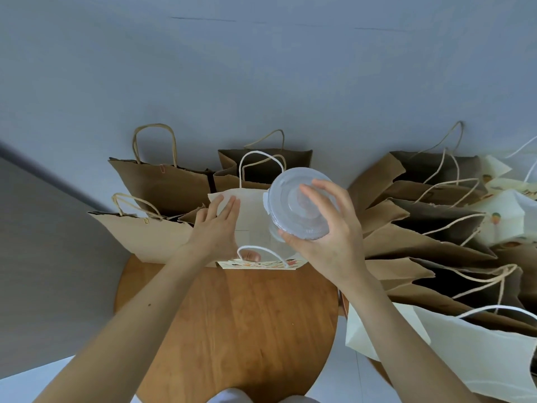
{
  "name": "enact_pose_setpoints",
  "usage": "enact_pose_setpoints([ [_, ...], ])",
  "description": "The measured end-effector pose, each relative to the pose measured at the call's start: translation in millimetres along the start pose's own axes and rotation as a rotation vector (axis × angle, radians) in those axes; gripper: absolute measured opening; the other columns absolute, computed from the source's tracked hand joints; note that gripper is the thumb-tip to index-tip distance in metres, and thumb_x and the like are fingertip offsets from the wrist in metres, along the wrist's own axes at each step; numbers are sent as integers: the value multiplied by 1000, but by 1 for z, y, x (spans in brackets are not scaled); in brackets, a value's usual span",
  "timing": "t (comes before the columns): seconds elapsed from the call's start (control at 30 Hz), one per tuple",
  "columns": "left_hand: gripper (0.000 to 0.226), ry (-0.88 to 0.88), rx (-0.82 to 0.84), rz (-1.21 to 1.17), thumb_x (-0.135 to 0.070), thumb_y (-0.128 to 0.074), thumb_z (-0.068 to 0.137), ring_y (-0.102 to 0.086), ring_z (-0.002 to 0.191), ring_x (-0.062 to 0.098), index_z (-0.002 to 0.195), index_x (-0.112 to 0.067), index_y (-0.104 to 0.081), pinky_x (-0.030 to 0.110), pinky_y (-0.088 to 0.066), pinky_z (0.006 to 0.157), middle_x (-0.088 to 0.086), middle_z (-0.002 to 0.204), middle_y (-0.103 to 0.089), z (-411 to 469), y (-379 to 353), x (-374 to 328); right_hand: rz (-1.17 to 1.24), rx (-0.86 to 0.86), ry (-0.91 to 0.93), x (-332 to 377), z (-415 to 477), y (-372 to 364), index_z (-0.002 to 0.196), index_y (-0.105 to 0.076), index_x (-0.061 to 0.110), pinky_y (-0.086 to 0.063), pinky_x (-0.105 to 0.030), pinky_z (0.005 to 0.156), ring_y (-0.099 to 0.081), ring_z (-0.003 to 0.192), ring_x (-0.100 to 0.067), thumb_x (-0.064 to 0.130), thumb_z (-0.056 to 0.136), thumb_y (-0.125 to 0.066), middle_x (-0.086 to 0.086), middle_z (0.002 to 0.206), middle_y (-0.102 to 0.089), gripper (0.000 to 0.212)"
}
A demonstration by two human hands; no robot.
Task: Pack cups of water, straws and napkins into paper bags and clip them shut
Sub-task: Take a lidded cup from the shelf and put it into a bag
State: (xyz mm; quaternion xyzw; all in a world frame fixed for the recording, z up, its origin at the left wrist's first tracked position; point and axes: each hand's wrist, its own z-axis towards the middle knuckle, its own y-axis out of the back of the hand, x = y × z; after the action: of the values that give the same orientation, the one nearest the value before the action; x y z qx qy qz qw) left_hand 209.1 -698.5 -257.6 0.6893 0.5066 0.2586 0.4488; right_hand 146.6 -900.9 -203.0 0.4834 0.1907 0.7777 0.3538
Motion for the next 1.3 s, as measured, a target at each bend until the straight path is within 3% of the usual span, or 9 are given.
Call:
enact_pose_setpoints([
  [0.33, 106, 29, -45, -64, -64, -55, 80, 12, 143, 24, 148, -11, 8, 42, -2, 115, 3, 157, 8, -9, 2, 3, 47, 297, -67, -20, -7, -59, 130, -47, 21, -43, -28, 95, -34, 121, -13, 42, 67, -74, -1, 132, -39, 72],
  [0.53, 110, 0, -94, -75, -73, -47, 76, 10, 143, 23, 148, -8, 5, 41, -3, 114, 4, 157, 2, -11, -1, 6, -91, 431, 4, -35, -16, -88, 121, -55, 21, -42, -32, 89, -45, 114, -25, 46, 64, -72, -4, 130, -44, 64],
  [0.67, 106, -5, -87, -47, -71, -45, 79, 12, 143, 23, 148, -8, 7, 42, -1, 114, 5, 157, 6, -11, -2, 5, -123, 734, -71, -41, -7, -95, 130, -49, 27, -35, -37, 105, -36, 122, -20, 44, 73, -73, 0, 138, -38, 64],
  [0.83, 106, 6, -88, -45, -71, -44, 79, 11, 143, 24, 147, -8, 7, 43, -1, 113, 6, 157, 7, -12, -5, 5, -286, 899, 37, -51, 6, -111, 136, -40, 29, -29, -36, 111, -33, 128, -22, 39, 81, -67, 0, 143, -34, 62],
  [1.03, 115, -13, -65, -67, -77, -46, 73, 13, 143, 25, 147, -9, 9, 46, 1, 114, 5, 157, 9, -12, -6, 6, -266, 978, 113, -56, 18, -117, 133, -41, 31, -28, -37, 112, -31, 126, -18, 46, 78, -67, 4, 141, -34, 63],
  [1.3, 108, -16, -101, -62, -71, -48, 78, 13, 143, 25, 147, -11, 10, 46, 0, 113, 4, 157, 8, -11, -9, 7, -310, 946, 190, -74, 4, -128, 135, -38, 33, -25, -40, 111, -29, 128, -18, 49, 77, -67, 4, 141, -34, 67],
])
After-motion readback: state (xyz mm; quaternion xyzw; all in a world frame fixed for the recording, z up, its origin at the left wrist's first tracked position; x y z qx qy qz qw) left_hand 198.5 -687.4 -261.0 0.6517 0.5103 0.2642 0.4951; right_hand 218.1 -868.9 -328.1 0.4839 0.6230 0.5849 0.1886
